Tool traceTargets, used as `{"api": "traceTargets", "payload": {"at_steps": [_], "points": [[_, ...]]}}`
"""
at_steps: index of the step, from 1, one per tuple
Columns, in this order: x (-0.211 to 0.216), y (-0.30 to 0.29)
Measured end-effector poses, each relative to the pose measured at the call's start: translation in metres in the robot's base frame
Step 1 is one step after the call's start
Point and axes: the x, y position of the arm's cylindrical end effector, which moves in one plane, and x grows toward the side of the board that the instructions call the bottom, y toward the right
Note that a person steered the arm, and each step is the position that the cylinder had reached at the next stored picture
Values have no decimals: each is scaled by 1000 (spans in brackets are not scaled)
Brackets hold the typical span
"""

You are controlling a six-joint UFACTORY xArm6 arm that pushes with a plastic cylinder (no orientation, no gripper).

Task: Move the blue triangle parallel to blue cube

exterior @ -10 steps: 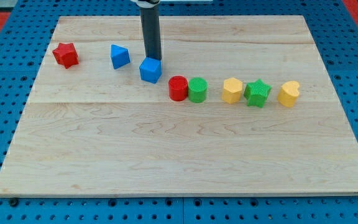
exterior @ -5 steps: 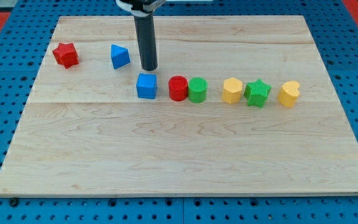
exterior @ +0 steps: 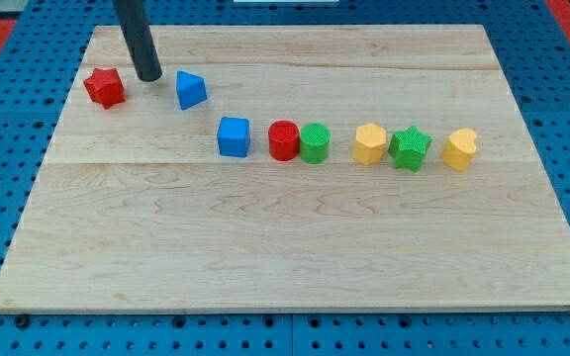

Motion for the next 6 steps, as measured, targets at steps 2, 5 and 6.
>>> {"api": "traceTargets", "payload": {"at_steps": [2, 5, 6], "points": [[9, 55], [75, 41], [88, 33]]}}
